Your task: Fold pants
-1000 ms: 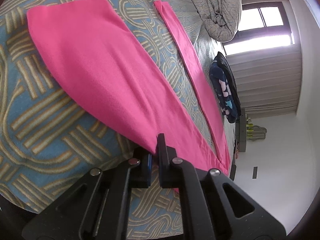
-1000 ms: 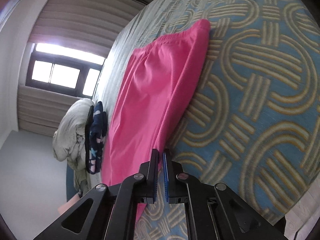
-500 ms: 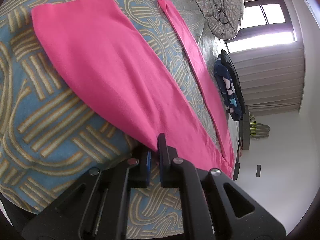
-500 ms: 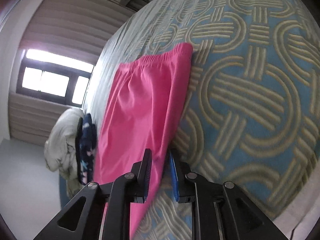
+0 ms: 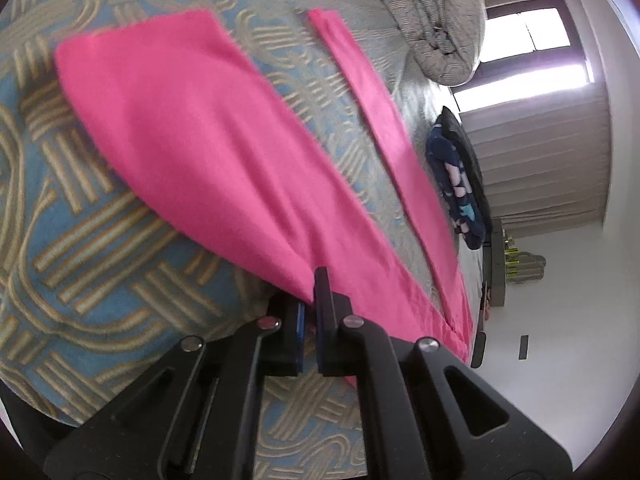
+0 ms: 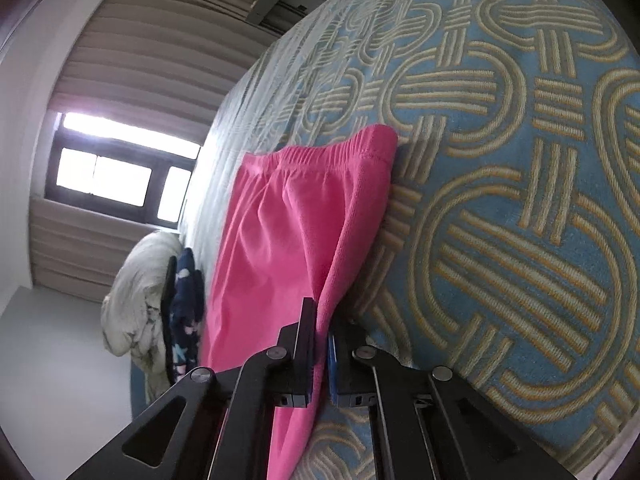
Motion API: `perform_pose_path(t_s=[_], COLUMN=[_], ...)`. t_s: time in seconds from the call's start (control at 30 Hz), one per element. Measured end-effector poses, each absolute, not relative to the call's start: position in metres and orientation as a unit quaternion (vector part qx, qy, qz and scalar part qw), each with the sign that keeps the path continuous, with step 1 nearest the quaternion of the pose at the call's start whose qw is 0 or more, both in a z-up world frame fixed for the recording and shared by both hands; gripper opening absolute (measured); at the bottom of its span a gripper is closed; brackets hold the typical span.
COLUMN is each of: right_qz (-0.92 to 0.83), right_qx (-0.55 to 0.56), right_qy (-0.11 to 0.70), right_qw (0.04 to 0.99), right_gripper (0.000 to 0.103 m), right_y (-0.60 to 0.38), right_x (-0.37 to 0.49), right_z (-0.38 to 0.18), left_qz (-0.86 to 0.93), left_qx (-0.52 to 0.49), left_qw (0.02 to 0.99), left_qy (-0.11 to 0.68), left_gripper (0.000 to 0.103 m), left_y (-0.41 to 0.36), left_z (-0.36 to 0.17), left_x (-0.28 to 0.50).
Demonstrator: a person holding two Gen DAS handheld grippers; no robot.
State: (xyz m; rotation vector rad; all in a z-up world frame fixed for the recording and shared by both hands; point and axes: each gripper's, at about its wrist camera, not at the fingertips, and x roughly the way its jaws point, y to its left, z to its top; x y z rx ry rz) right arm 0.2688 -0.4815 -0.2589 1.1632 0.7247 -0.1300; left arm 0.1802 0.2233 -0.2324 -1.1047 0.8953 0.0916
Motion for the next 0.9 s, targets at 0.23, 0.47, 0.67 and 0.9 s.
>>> perform_pose_path(t_s=[0.23, 0.47, 0.67, 0.9], right_qz=[-0.029, 0.004, 0.031, 0.05], right_qx=[0.55, 0.587, 0.601, 0.59], right_qy=[0.318, 0.307, 0.303, 0.32], right_qw=[0.772, 0.749, 0.739, 0.739], right_gripper=[0.004, 0.004, 0.004, 0.004], right_y=[-0.488, -0.487, -0.485, -0.475], right_x=[0.267, 0.279, 0.292, 0.345], right_z=[-0.249, -0.244, -0.229, -0.203], left_qz=[0.016, 0.002, -0.012, -0.022], left_qx=[-0.487, -0.487, -0.472, -0.479], left_qw=[0.781, 0.782, 0.787, 0.776], left_qy=[0.39, 0.388, 0.397, 0.41], left_gripper=[0.005, 0.005, 0.005, 0.005], left_y=[0.224, 0.225, 0.227, 0.24], left_z=[-0.198, -0.186, -0.175, -0.169], left_x=[0.206, 0.24, 0.272, 0.321])
